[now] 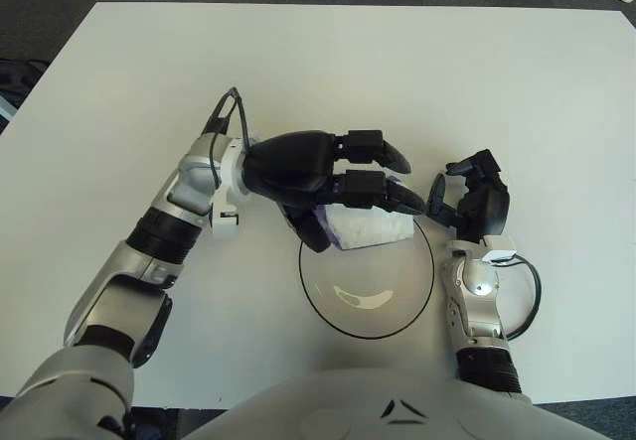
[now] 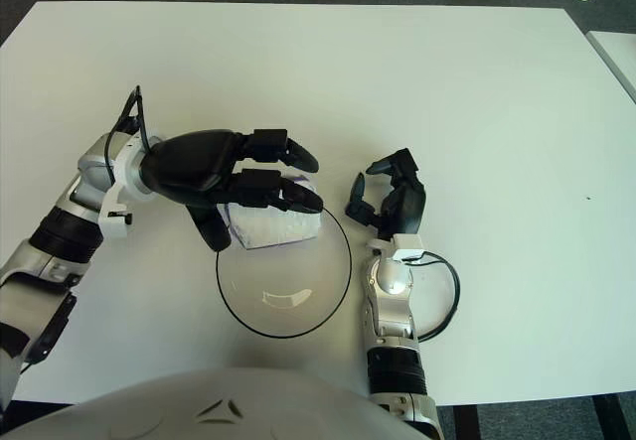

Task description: Put the tissue paper into the plate.

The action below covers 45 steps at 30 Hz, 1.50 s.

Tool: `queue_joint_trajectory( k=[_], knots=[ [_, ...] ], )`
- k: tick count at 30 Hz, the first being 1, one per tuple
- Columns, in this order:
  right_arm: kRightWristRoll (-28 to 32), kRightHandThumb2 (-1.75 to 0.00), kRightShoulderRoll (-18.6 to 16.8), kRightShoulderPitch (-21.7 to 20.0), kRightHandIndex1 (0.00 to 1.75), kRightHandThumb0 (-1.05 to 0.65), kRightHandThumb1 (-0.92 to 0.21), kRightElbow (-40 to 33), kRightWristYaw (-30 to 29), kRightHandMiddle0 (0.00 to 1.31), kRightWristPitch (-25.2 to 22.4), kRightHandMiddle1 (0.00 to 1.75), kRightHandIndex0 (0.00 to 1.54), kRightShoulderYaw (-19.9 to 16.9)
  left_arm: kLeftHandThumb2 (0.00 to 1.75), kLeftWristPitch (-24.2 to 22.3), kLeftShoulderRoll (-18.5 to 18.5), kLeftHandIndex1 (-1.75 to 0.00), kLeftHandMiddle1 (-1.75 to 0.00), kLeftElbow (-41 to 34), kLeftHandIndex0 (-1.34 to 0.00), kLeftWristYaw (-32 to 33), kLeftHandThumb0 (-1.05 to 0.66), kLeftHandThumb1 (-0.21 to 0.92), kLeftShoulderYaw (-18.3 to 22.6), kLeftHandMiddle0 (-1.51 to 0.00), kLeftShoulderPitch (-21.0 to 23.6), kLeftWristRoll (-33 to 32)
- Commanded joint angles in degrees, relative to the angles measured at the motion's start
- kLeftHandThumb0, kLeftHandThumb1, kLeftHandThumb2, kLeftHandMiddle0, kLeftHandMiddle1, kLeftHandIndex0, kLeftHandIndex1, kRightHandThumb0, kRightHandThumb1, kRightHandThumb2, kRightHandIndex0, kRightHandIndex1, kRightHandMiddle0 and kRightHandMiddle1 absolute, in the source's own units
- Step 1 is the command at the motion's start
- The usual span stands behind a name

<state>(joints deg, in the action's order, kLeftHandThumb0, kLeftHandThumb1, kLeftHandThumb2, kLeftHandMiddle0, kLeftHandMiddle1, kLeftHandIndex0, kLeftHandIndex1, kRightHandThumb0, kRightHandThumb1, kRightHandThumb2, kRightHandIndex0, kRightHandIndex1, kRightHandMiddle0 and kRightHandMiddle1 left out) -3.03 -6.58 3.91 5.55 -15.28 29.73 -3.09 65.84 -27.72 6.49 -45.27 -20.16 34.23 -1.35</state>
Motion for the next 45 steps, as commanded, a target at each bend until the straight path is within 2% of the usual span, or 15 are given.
queue_joint_trajectory(
  k=[1, 4, 9, 11, 17, 23, 26, 31, 35, 39, 43, 45],
  knots=[
    [-0.97, -1.35, -1.52, 5.89, 1.75, -0.49, -0.29, 2.71, -1.14, 0.63, -4.24, 1.75, 1.07, -0.13, 1.01, 1.34, -0.92, -0.03, -0.13, 1.23, 0.0, 0.32, -1.05, 0.92, -1.25, 0.0, 1.31, -0.45],
    [-2.61, -1.34, -1.77, 6.02, 1.75, -0.49, -0.3, 2.0, -2.92, 0.62, -5.62, 1.75, 1.05, -0.15, 1.01, 0.62, -1.31, -0.01, -0.04, 1.96, 0.0, -0.48, -1.05, 0.92, -3.12, 0.0, 2.1, -2.69],
    [-3.22, -1.35, -1.87, 5.99, 1.75, -0.49, -0.3, 2.27, -4.13, 0.63, -4.41, 1.75, 1.05, 0.1, 0.99, -2.2, -2.74, 0.0, -0.01, 1.35, 0.0, -2.13, -1.05, 0.92, -5.29, 0.0, 2.28, -6.67],
    [-3.09, -1.38, -1.63, 5.56, 1.75, -0.5, -0.28, 3.42, -4.19, 0.65, -2.38, 1.75, 1.08, 0.15, 0.98, -3.18, -3.27, 0.0, 0.0, 1.11, 0.0, -3.05, -1.05, 0.92, -5.82, 0.0, 2.46, -7.89],
    [-2.25, -1.46, 0.03, 3.59, 1.75, -0.53, -0.21, 8.86, -2.45, 0.7, 8.38, 1.75, 1.23, 0.44, 0.96, -3.54, -3.71, 0.0, 0.0, 0.51, 0.0, -4.37, -1.05, 0.92, -5.54, 0.0, 2.93, -7.57],
    [-2.88, -1.5, 1.21, 2.86, 1.75, -0.55, -0.18, 11.86, -2.06, 0.73, 12.06, 1.75, 1.33, -0.04, 0.96, -2.65, -3.19, 0.0, 0.0, 0.5, 0.0, -3.73, -1.05, 0.92, -4.7, 0.0, 2.95, -6.17],
    [-2.2, -1.51, 1.27, 2.95, 1.75, -0.55, -0.17, 12.05, -1.35, 0.74, 11.85, 1.75, 1.36, -0.05, 0.96, -2.9, -3.02, 0.0, 0.0, 0.5, 0.0, -3.76, -1.05, 0.92, -4.86, 0.0, 2.93, -6.65],
    [-1.93, -1.47, 0.71, 3.73, 1.75, -0.53, -0.2, 10.45, -1.46, 0.71, 6.86, 1.75, 1.3, -0.27, 0.95, -3.82, -2.93, 0.0, 0.0, 0.74, 0.0, -4.45, -1.05, 0.92, -5.61, 0.0, 2.81, -8.36],
    [-1.99, -1.45, 0.5, 3.77, 1.75, -0.52, -0.22, 9.92, -1.67, 0.7, 5.9, 1.75, 1.26, -0.37, 0.94, -3.58, -2.69, 0.0, 0.0, 0.84, 0.0, -4.05, -1.05, 0.92, -5.1, 0.0, 2.65, -7.23],
    [-2.1, -1.43, 0.17, 4.28, 1.75, -0.52, -0.23, 8.41, -1.9, 0.69, 2.91, 1.75, 1.22, -0.3, 0.93, -3.92, -2.45, 0.0, 0.0, 0.62, 0.0, -3.11, -1.05, 0.92, -4.06, 0.0, 2.03, -5.79],
    [-2.51, -1.43, 0.49, 4.16, 1.75, -0.52, -0.24, 9.0, -1.81, 0.68, 4.99, 1.75, 1.23, -0.21, 0.94, -7.27, -1.88, 0.0, 0.0, 1.36, 0.0, -1.67, -1.02, 0.92, -2.46, 0.0, 0.57, -5.83],
    [-2.77, -1.43, 0.58, 4.28, 1.75, -0.52, -0.24, 8.71, -1.87, 0.68, 4.81, 1.75, 1.25, -0.15, 0.96, -12.64, -2.33, 0.0, 0.0, -0.34, 0.0, -0.97, -0.99, 0.92, -1.54, 0.0, -0.63, -5.87]
  ],
)
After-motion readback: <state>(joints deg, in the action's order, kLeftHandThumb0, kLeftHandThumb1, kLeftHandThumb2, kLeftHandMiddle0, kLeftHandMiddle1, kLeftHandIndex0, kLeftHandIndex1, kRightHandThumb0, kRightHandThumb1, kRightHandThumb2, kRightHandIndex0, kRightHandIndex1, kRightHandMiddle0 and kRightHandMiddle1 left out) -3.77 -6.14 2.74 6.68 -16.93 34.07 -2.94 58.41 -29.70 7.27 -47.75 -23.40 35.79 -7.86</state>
